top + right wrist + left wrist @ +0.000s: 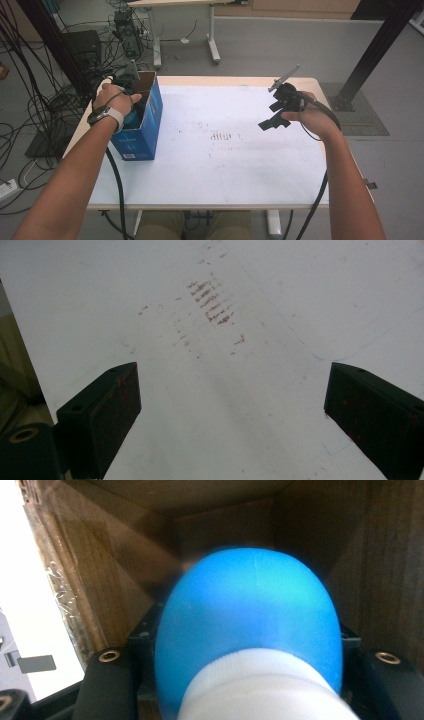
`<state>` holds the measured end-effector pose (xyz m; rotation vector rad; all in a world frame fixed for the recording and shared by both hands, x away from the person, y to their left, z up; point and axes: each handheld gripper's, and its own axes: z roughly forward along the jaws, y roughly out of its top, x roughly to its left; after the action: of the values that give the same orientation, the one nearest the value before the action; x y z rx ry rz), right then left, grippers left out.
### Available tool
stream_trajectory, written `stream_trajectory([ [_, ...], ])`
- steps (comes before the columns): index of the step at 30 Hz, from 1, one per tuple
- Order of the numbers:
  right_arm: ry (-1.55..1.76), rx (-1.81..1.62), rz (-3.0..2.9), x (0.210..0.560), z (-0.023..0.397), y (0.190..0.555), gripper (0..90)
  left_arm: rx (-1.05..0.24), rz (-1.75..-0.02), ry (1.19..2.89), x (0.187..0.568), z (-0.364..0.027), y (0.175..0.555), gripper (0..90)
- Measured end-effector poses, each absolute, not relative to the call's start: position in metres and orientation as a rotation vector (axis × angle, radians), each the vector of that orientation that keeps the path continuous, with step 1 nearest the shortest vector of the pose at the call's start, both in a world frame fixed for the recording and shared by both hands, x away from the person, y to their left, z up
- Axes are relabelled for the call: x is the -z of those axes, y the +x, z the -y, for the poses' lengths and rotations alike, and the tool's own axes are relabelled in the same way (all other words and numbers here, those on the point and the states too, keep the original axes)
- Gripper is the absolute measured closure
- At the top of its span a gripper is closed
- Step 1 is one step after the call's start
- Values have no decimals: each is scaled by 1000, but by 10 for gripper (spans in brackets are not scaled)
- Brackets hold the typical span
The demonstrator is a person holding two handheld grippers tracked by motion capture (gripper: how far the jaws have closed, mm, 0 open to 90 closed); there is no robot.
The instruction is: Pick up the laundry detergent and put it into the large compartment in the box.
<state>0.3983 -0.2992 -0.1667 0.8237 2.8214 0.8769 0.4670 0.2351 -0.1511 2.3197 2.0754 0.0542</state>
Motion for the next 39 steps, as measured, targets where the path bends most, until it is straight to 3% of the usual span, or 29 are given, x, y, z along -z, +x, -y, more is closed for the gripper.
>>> stream_trajectory([
  [39,824,-882,-2814,166,301,396,79,-54,-2074,2324,153,-233,466,386],
])
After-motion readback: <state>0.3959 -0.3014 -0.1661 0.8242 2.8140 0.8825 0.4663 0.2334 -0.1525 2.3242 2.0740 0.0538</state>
